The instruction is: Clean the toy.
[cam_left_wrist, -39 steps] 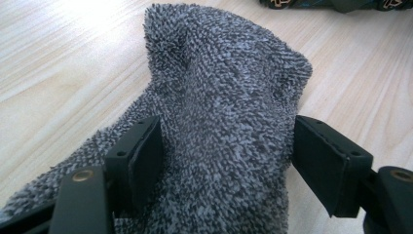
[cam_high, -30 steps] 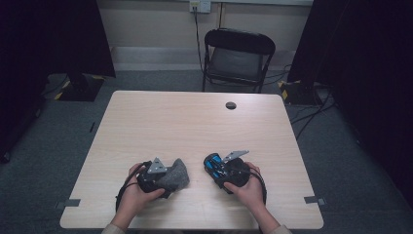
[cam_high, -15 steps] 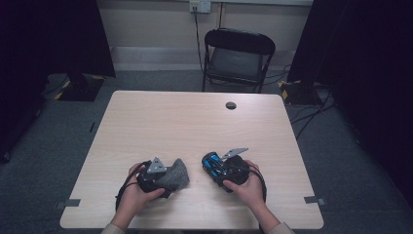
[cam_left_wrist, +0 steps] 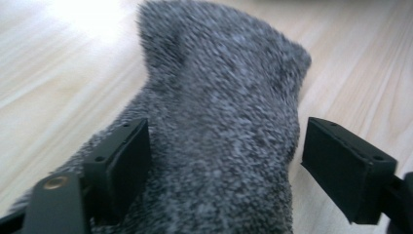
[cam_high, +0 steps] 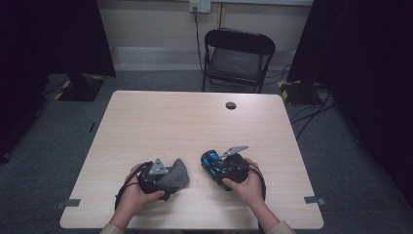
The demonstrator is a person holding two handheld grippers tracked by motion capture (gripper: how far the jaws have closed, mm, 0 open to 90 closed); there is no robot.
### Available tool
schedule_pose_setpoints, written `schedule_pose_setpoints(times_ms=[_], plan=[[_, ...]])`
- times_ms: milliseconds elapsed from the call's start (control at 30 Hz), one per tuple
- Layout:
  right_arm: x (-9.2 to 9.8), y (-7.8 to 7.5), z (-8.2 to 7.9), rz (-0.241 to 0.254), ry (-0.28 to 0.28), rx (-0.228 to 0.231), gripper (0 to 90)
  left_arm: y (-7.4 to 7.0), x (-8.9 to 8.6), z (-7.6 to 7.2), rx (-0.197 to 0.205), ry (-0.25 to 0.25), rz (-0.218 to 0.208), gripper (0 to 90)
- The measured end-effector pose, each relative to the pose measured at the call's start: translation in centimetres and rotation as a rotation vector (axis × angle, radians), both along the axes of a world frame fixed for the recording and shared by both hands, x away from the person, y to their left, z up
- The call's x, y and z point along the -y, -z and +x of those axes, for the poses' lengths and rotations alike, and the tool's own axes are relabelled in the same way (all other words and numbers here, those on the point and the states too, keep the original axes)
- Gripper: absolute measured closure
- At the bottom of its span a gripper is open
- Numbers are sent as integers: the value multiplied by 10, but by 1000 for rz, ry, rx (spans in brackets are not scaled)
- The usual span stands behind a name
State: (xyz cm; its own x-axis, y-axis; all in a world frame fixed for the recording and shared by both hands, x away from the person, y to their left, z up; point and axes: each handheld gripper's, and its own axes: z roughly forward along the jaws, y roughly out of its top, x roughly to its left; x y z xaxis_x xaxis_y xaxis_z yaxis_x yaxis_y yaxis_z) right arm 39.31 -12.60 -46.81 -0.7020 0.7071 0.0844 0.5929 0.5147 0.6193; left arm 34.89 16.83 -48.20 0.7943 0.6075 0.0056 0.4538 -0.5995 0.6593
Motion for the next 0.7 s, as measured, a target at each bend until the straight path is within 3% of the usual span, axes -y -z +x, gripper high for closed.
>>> schedule_pose_setpoints(times_ms=[67,133,267,333,367,400,467,567,600,700], plan=[[-1,-1,0,4,-2,-1,263,2,3,-1,23,27,41,176],[-1,-3,1,12,-4,-4,263,3,4,-1,32,25,42,220],[-1,-8,2,16,-4,1,263,3,2,0,56,29,6,491],[-2,-10,2,16,-7,2,263,0,0,1,26,-8,-24,605],[-2,-11,2,17,-8,4,263,-1,-1,1,-2,-18,-55,619],[-3,-13,1,18,-8,5,263,-2,-2,1,-5,-26,-73,639],[-3,-15,1,24,-11,8,263,-6,-1,1,6,-28,-72,670],[-3,-19,1,34,-18,9,263,-16,-2,1,10,-32,-142,692],[-3,-21,1,34,-21,12,263,-20,-1,1,25,-32,-147,696],[-3,-26,2,35,-24,15,263,-26,2,2,10,-37,-175,700]])
